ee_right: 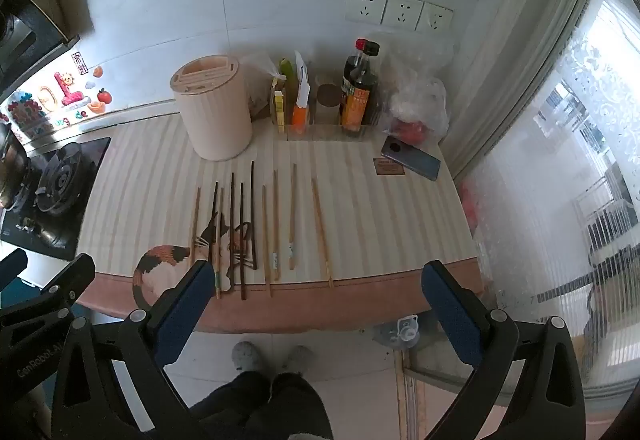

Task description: Organize utensils

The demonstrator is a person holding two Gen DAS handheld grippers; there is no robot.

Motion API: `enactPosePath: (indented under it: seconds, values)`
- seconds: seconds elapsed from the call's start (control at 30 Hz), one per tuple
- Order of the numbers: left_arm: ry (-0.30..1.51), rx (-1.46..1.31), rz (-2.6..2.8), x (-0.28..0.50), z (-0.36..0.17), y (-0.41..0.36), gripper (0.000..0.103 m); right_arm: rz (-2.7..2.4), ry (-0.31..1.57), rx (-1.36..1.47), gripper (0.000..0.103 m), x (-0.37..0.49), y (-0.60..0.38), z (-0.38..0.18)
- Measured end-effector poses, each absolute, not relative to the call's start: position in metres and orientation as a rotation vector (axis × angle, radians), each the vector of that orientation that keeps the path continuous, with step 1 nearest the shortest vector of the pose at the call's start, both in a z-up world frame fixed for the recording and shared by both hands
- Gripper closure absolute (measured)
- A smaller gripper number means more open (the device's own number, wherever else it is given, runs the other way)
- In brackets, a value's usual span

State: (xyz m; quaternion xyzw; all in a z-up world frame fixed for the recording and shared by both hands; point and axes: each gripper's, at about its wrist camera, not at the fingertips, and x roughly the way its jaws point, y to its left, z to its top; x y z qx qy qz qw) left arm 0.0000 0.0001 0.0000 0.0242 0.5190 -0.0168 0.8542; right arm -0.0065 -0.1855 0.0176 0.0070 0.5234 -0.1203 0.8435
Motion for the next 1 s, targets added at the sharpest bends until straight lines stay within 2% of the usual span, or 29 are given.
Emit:
enactPosePath:
  seconds: [1.0]
  values:
    - [1.058, 0.055, -0.047, 0.0, 0.015, -0.001, 0.0, -0.253, 1.083, 0.025, 0.0, -0.013, -0.187, 0.029]
